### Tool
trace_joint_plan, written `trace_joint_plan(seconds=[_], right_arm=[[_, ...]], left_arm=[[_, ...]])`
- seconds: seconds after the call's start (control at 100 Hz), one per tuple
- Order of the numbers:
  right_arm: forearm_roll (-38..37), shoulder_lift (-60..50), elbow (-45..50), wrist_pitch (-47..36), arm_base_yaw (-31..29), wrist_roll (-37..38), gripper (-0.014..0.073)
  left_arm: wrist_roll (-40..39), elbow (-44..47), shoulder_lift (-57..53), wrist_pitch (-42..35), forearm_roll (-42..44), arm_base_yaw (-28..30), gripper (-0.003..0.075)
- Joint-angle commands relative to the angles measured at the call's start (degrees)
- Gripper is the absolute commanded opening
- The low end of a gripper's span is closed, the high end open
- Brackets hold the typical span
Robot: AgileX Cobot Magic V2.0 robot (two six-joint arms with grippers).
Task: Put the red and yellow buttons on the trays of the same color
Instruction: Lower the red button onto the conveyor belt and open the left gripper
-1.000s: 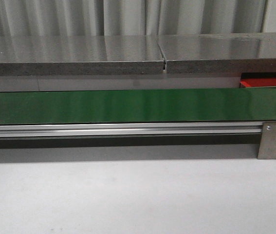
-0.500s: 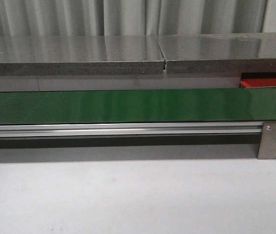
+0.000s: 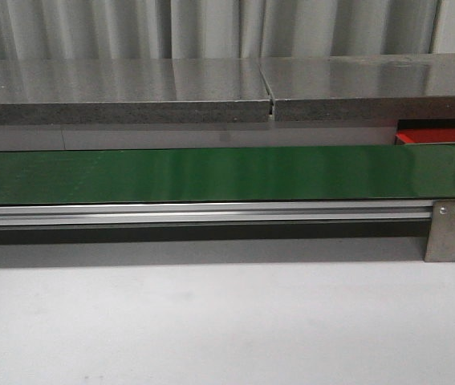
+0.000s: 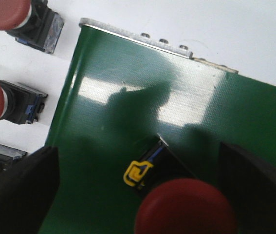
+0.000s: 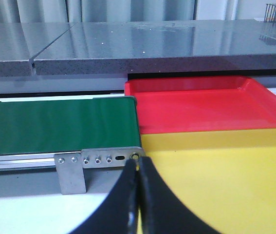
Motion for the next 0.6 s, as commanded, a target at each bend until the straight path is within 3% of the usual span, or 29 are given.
trace_joint_plan(seconds=[0.0, 0.08, 0.59], right_arm=[[-0.3, -0.9, -0.5, -4.4, -0.3, -0.3, -0.0067], [-0.3, -0.9, -0.5, -4.4, -0.3, -0.3, -0.0067], [-0.3, -0.9, -0.5, -4.4, -0.3, -0.3, -0.0067]], left_arm=[[0.0, -1.9, -4.0, -1.0, 0.0, -0.3, 0.068], [0.1, -2.1, -5.4, -1.1, 0.0, -0.3, 0.0652], [0.1, -4.5, -18.8, -0.7, -0.1, 1.9, 0.0652]])
